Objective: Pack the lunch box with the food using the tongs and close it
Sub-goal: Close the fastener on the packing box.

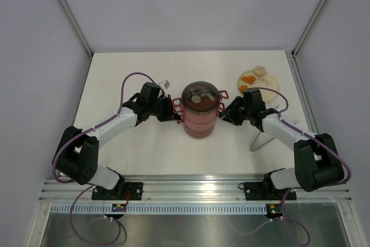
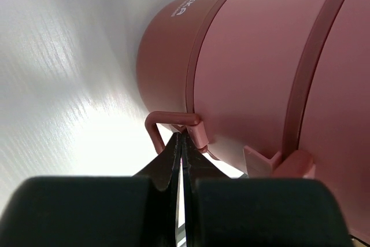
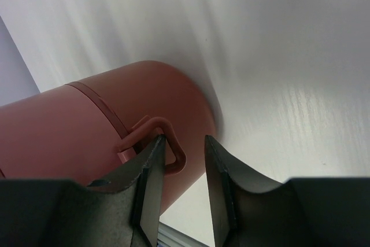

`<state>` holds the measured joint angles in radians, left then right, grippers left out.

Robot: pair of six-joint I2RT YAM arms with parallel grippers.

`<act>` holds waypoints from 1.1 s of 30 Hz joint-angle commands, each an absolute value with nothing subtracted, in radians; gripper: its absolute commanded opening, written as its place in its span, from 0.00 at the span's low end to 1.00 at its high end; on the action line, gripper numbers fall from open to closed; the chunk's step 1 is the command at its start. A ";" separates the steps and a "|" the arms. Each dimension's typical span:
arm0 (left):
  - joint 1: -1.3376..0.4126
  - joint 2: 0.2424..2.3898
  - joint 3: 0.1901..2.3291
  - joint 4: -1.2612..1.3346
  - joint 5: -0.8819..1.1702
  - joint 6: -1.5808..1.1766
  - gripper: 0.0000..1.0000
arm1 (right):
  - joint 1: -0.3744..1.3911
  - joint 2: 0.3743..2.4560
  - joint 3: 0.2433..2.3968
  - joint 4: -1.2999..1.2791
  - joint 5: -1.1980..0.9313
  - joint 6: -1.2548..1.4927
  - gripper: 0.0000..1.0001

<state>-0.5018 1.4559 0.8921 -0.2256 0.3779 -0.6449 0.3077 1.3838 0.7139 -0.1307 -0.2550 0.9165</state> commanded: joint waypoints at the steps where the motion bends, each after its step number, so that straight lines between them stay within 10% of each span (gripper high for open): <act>1: -0.508 1.459 0.962 -0.172 0.394 -0.630 0.00 | 0.339 1.361 0.701 -0.195 -0.302 0.919 0.41; 15: -0.506 1.361 0.974 -0.337 0.304 -0.531 0.26 | 0.336 1.281 0.830 -0.345 -0.091 0.905 0.45; 22: -0.474 1.301 0.963 -0.426 0.236 -0.492 0.00 | 0.305 1.236 0.858 -0.428 -0.041 0.867 0.45; 33: -0.428 1.074 0.907 -0.325 0.198 -0.564 0.00 | 0.285 1.129 0.906 -0.474 -0.038 0.833 0.42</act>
<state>-0.4278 1.1526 0.9127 -0.4385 0.2058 -0.5331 0.2913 1.1721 0.8398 -0.4728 -0.0517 0.8616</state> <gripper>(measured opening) 0.002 0.425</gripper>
